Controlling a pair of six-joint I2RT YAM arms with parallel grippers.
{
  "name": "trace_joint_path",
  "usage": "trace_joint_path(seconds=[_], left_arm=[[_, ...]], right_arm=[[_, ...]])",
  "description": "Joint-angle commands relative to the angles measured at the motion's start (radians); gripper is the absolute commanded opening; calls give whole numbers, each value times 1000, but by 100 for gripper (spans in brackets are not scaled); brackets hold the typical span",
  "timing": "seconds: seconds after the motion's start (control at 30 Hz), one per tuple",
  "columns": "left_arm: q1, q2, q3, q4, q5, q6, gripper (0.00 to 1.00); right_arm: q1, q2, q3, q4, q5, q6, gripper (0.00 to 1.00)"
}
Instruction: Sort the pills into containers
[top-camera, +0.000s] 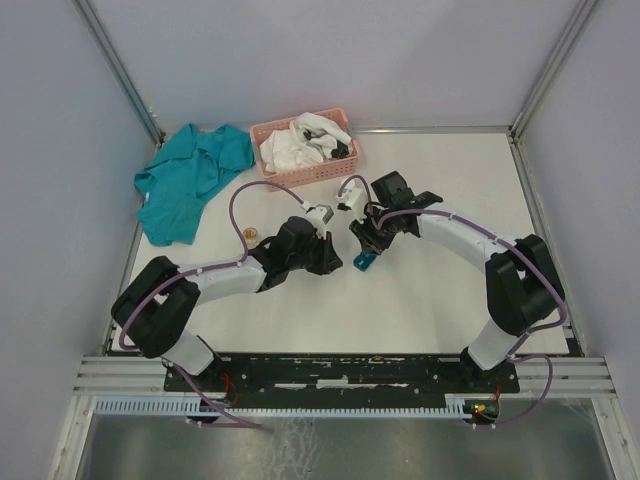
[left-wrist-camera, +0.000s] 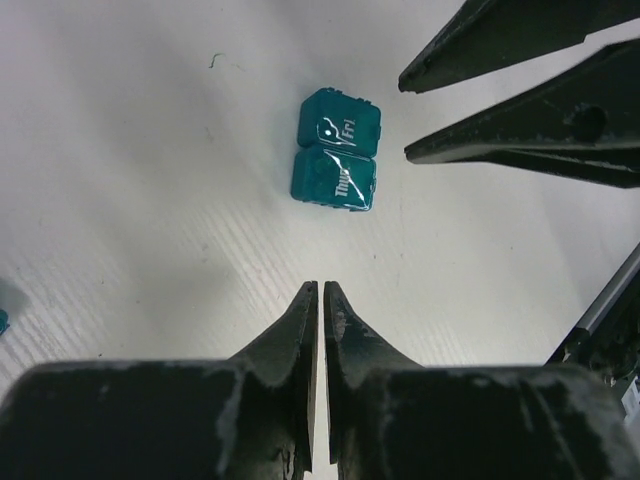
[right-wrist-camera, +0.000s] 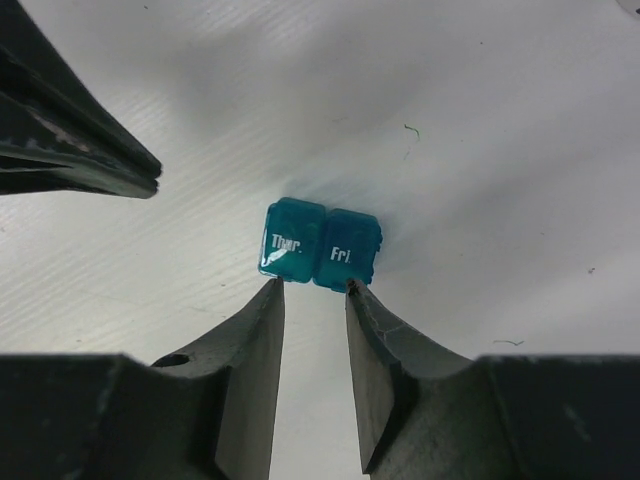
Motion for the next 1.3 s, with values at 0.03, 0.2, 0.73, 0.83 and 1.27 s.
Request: trace_joint_path(seconds=[0.03,0.2,0.73,0.83,1.27], left_arm=[[7,-63,-37,53,-36,-17,12],[8,-95,-60,38,-55,-14,12],[19,-167,-112,9,-100,-7,12],[20,-181,-117,3,-106,-6,12],[28,-228,-128,-14,-101,-4,12]], right_arm=[[19,40,13,-1,111,-34,41],[43,59,20,0,150,-34,43],[98,124,27,1,217,-31,45],[107,175,48,-23,237,-25,45],[93,100,90,-50,203,7,47]])
